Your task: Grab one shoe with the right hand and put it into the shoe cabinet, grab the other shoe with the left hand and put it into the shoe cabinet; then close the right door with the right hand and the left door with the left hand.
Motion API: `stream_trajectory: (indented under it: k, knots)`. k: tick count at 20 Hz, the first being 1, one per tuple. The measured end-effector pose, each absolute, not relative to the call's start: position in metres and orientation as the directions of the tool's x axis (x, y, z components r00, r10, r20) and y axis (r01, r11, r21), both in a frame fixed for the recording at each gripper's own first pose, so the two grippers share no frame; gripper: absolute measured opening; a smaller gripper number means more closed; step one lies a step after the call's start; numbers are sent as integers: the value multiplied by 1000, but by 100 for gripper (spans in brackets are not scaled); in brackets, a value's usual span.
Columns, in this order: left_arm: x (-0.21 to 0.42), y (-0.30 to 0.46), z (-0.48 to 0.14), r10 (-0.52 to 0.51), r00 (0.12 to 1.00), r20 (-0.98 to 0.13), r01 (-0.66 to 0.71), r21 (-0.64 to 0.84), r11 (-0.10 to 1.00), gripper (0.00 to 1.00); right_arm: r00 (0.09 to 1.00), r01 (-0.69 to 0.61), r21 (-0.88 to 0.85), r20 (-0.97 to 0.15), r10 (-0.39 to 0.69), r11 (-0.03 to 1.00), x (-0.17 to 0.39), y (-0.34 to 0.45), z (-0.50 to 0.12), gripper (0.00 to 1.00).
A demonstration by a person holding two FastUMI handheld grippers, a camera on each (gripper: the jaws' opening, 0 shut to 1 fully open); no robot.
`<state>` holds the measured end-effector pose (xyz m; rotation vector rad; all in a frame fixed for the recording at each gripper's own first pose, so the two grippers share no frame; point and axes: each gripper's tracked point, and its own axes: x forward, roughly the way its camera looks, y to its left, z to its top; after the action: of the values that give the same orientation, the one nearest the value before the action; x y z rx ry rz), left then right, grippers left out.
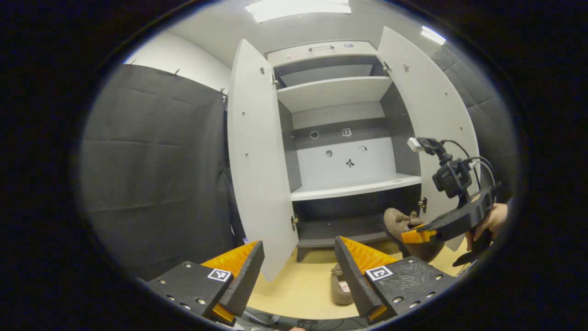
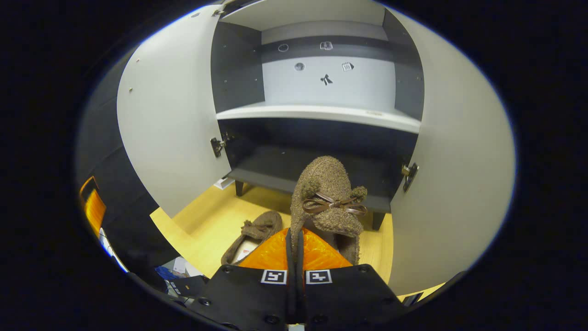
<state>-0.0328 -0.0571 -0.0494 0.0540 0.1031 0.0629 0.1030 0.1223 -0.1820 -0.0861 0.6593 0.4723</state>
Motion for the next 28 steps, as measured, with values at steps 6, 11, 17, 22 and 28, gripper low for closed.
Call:
stream_trajectory:
  k: [6,11,17,22,28]
  knots:
    - [-1,-62,-53,-38,996,-85,41,24,999,97,766,-422,29,-523,373,906,136,137,-119,1]
    - [30,-58,-54,-110,992,-66,111,2,994,97,825,-388,-16,-453,339,922,174,149,-73,1]
    - [53,-47,-57,-146,988,-43,145,-21,989,97,885,-324,-73,-375,275,943,235,155,-29,1]
    - [68,-38,-64,-154,987,-42,152,-39,988,90,917,-267,-127,-337,212,955,288,153,-10,1]
    - [79,-40,-67,-170,985,-41,169,-41,985,90,925,-221,-168,-349,152,961,353,152,-18,1]
